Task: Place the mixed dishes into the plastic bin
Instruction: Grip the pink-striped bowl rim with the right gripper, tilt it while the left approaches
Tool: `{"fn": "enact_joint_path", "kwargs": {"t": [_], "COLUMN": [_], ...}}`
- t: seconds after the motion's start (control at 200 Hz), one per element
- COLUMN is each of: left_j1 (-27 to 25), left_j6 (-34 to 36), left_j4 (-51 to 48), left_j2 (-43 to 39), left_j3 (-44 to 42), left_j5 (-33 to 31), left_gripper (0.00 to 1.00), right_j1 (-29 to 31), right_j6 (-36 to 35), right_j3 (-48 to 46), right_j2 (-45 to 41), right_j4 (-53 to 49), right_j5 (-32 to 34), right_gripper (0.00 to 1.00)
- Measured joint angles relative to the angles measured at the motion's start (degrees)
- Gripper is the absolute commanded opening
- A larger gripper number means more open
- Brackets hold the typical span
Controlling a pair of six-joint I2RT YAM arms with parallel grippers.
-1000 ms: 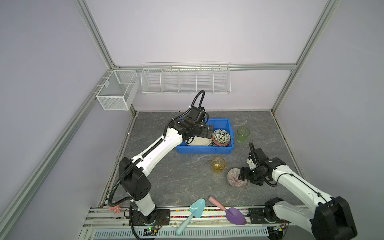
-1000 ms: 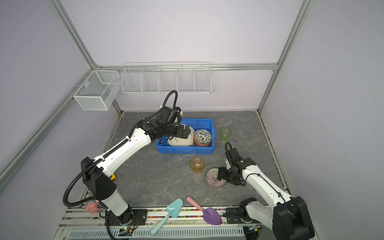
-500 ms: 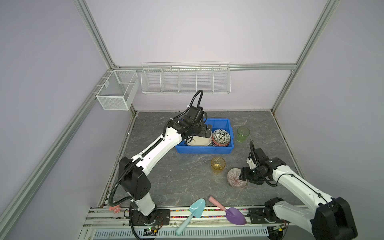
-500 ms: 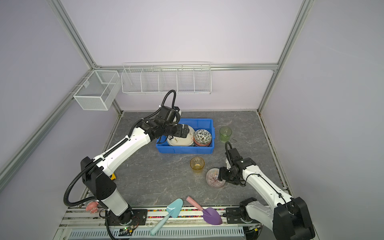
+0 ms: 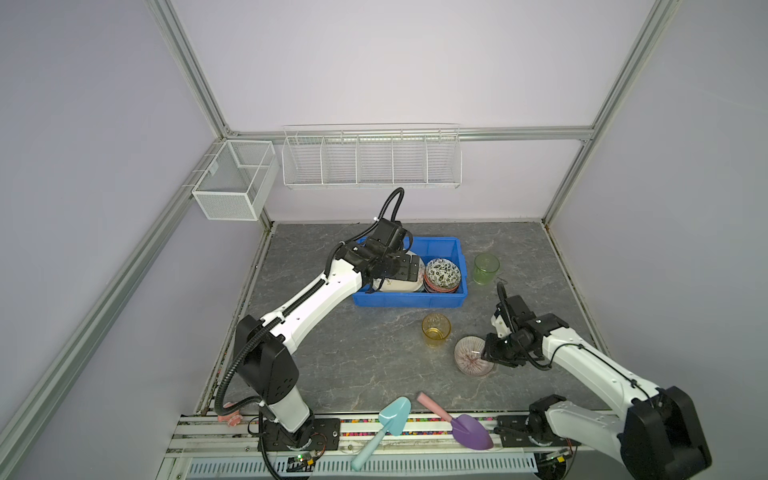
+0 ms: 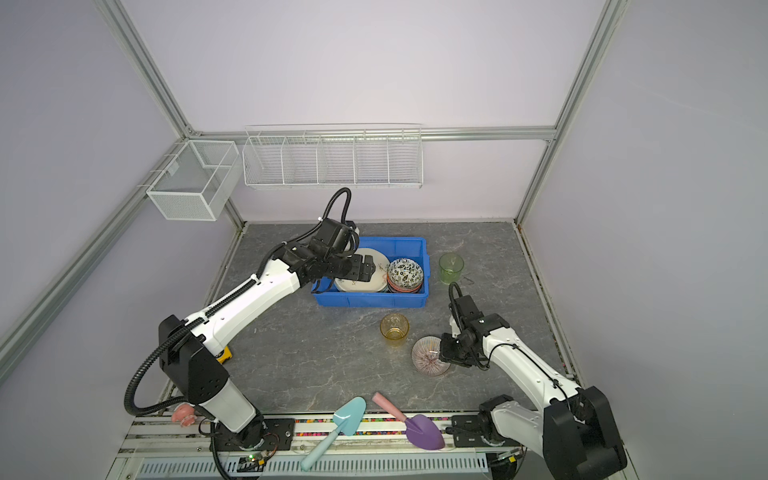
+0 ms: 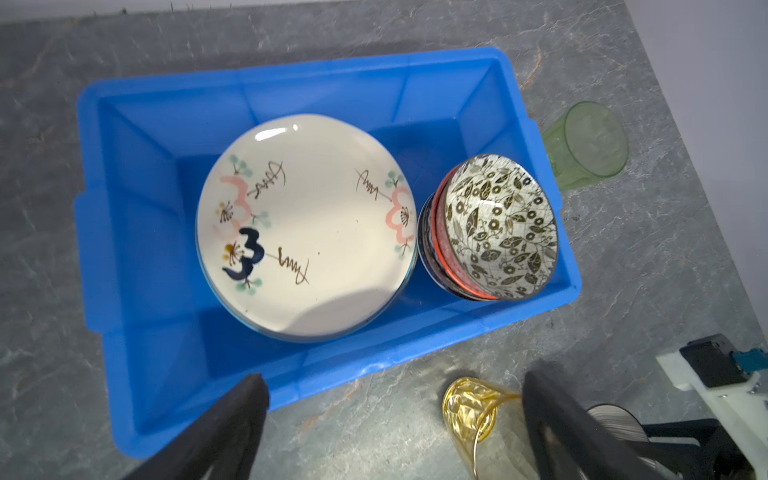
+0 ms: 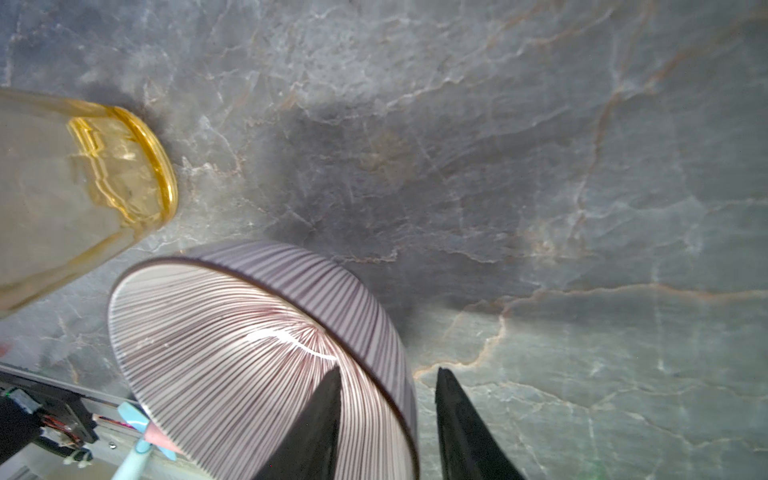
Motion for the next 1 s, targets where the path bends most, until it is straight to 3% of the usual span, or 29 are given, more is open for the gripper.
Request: {"fn": "enact_joint_path", "kwargs": {"t": [0.285,0.525,1.0], "left_j1": [-0.98,-6.23,-14.78], "left_j6": [-4.90,-7.32,-11.58], "left_j4": [-1.29,-2.73,-4.02], "left_j2": [-1.62,-1.62,-0.33], "left_j3": [-2.38,-2.36,-0.59], "left_j5": [1.95,1.90,1.86], "left_gripper": [0.94,0.99,1.00], "right_j1": [0.00,0.07,0.07], "right_j6": [-0.31,-0.46,-0.68], "right_j3": [0.57,1.40,3.45], "right_j2": [1.73,2.14,-1.99], "right_j4": [1.38,1.55,-2.56], "right_j5": [0.22,0.52,3.17], "right_gripper": [0.22,0.07,0.07]}}
